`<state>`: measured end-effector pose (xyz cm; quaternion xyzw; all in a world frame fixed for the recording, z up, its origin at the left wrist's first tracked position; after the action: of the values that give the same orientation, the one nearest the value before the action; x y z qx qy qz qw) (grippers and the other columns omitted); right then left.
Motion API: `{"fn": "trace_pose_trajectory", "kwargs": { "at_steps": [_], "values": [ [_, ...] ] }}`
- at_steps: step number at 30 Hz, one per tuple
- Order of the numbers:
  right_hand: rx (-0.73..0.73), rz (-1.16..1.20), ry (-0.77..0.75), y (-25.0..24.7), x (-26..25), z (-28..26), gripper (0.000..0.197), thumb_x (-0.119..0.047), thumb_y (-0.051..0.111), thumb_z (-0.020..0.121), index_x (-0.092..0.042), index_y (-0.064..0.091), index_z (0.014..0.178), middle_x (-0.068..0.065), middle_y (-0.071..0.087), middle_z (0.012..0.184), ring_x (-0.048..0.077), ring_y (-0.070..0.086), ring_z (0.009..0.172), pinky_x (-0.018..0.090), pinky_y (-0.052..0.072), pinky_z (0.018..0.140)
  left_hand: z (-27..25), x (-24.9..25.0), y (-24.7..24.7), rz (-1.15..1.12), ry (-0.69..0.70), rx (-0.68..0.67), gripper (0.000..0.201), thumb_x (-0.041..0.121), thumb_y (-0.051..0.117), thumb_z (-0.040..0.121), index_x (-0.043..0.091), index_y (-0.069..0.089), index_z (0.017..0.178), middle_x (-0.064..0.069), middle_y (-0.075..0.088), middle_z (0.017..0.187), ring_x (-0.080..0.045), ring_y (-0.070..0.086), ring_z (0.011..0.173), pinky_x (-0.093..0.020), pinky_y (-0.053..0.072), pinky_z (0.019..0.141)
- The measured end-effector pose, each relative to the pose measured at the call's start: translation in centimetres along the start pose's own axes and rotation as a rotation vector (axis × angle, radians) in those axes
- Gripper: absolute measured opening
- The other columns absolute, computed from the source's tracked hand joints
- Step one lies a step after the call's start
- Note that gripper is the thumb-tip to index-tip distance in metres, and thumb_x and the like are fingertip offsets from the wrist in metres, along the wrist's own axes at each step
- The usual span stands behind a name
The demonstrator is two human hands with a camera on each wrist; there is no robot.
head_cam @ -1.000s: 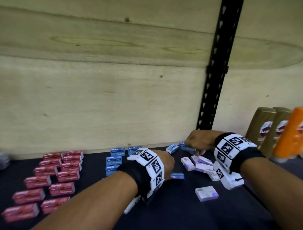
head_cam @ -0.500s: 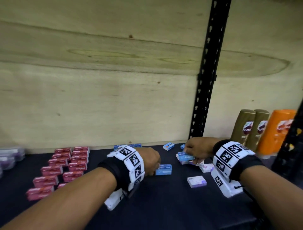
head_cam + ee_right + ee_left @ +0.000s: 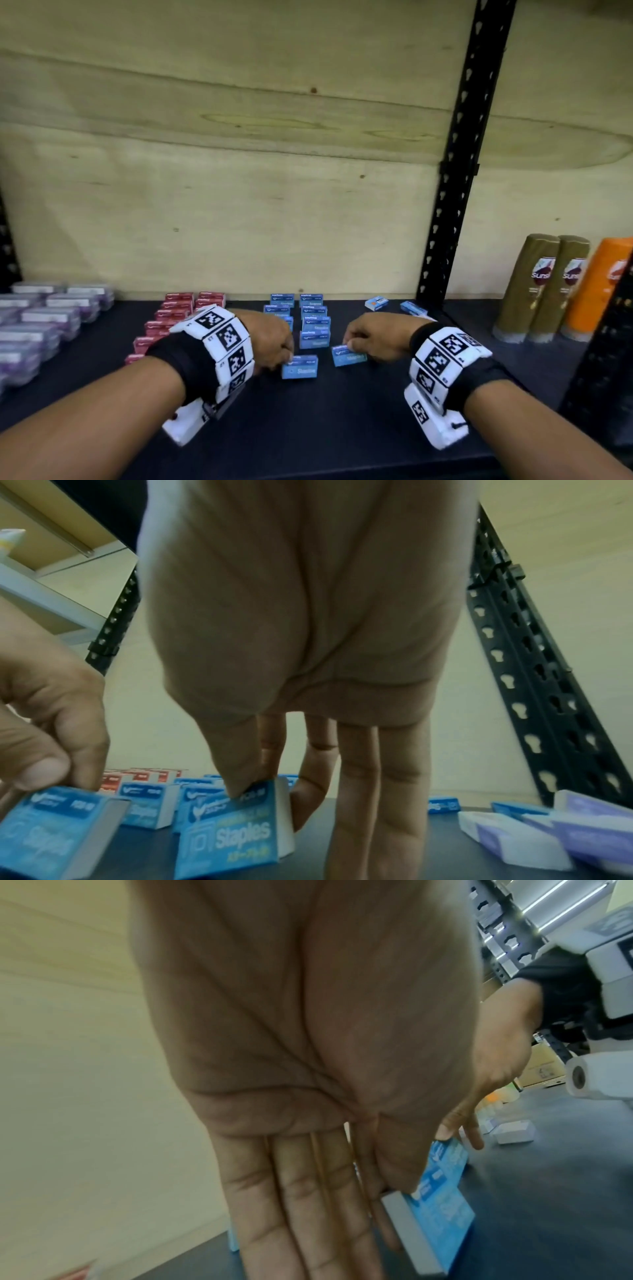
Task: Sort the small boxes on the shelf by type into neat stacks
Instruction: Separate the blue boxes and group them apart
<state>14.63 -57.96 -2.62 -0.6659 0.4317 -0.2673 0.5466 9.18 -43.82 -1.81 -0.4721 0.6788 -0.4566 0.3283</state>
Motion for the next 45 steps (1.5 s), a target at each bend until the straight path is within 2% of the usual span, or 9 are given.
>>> {"fn": "trace_pose_trajectory", "kwargs": {
  "at_steps": [2,11,17,23,30,34,37,42,45],
  "values": [
    [0.010,0.000,-0.014,0.3,-0.8,0.5,0.024,-0.032,0.048,0.102,-0.023,0.064,0.118,-0.006,0.062,0.109,0.010,0.054,0.095,0.027,0.043,0.089,-0.7,-0.8,0.2,0.015,-0.029,0.019,0.032,0.029,0.041,0.104,0.013,0.063,0.121,-0.004,0.069,0.116,-0.009,0.050,0.085,-0.021,0.036,0.084],
    [0.034,0.008,-0.013,1.0,-3.0,1.1,0.025,-0.034,0.049,0.101,-0.027,0.061,0.122,-0.004,0.061,0.125,0.016,0.056,0.113,0.029,0.043,0.099,-1.7,-3.6,1.6,0.017,-0.134,0.054,0.033,0.032,0.042,0.103,0.016,0.063,0.122,-0.003,0.063,0.123,-0.019,0.058,0.105,-0.029,0.041,0.088],
    [0.067,0.098,0.095,0.6,-1.5,0.0,0.028,-0.042,0.059,0.093,-0.027,0.058,0.117,-0.007,0.061,0.115,0.014,0.058,0.105,0.029,0.045,0.094,-2.1,-4.2,2.0,-0.006,-0.187,0.072,0.036,0.044,0.047,0.098,0.019,0.059,0.121,-0.003,0.063,0.119,-0.022,0.061,0.105,-0.033,0.047,0.087],
    [0.019,0.109,0.120,0.6,-0.9,-1.1,0.021,-0.026,0.065,0.092,-0.025,0.059,0.112,-0.004,0.065,0.121,0.016,0.061,0.112,0.027,0.046,0.094,-1.8,-4.0,2.0,0.028,-0.204,0.082,0.031,0.037,0.055,0.095,0.014,0.057,0.116,-0.003,0.063,0.109,-0.021,0.059,0.094,-0.032,0.047,0.082],
    [0.061,0.137,0.132,0.6,-0.9,-1.2,0.015,-0.029,0.068,0.091,-0.028,0.063,0.105,-0.010,0.062,0.103,0.011,0.057,0.095,0.025,0.046,0.084,-0.7,-4.0,1.6,0.072,-0.233,0.125,0.011,0.027,0.056,0.094,0.019,0.049,0.093,0.000,0.052,0.092,-0.019,0.048,0.079,-0.028,0.040,0.070],
    [0.053,0.120,0.132,0.5,-1.3,-1.1,0.023,-0.031,0.068,0.091,-0.025,0.062,0.113,-0.009,0.060,0.102,0.012,0.056,0.094,0.026,0.045,0.084,-0.9,-4.5,1.6,0.040,-0.259,0.146,0.019,0.027,0.058,0.093,0.012,0.062,0.102,-0.004,0.065,0.104,-0.021,0.055,0.084,-0.027,0.042,0.073],
    [0.047,0.086,0.118,0.4,-1.5,-0.8,0.027,-0.032,0.068,0.091,-0.023,0.063,0.115,-0.009,0.059,0.102,0.011,0.055,0.096,0.027,0.044,0.088,-1.5,-4.5,1.5,0.021,-0.265,0.168,0.026,0.027,0.055,0.096,0.009,0.060,0.114,-0.005,0.065,0.114,-0.022,0.058,0.093,-0.028,0.043,0.077],
    [0.074,0.038,0.091,0.0,-2.1,-0.4,0.025,-0.033,0.070,0.089,-0.023,0.065,0.112,-0.008,0.060,0.100,0.012,0.055,0.095,0.024,0.040,0.082,-2.1,-4.5,1.4,-0.023,-0.251,0.218,0.023,0.029,0.054,0.096,0.015,0.056,0.115,0.010,0.049,0.070,-0.017,0.051,0.079,-0.025,0.040,0.073],
    [0.069,0.019,0.085,-0.1,-2.5,-0.4,0.025,-0.032,0.069,0.090,-0.021,0.066,0.112,-0.004,0.065,0.109,0.012,0.055,0.095,0.024,0.040,0.081,-2.1,-4.5,1.6,-0.030,-0.251,0.209,0.022,0.031,0.054,0.097,0.018,0.055,0.114,0.009,0.052,0.077,-0.017,0.051,0.079,-0.024,0.039,0.073]
  ]
}}
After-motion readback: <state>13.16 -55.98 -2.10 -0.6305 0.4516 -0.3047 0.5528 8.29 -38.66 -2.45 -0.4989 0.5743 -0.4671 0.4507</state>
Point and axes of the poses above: each hand's wrist, its own z-axis towards the middle knuckle, its own y-axis out of the palm, x = y × z, the point moved 8 cm from there along z, towards the middle knuckle
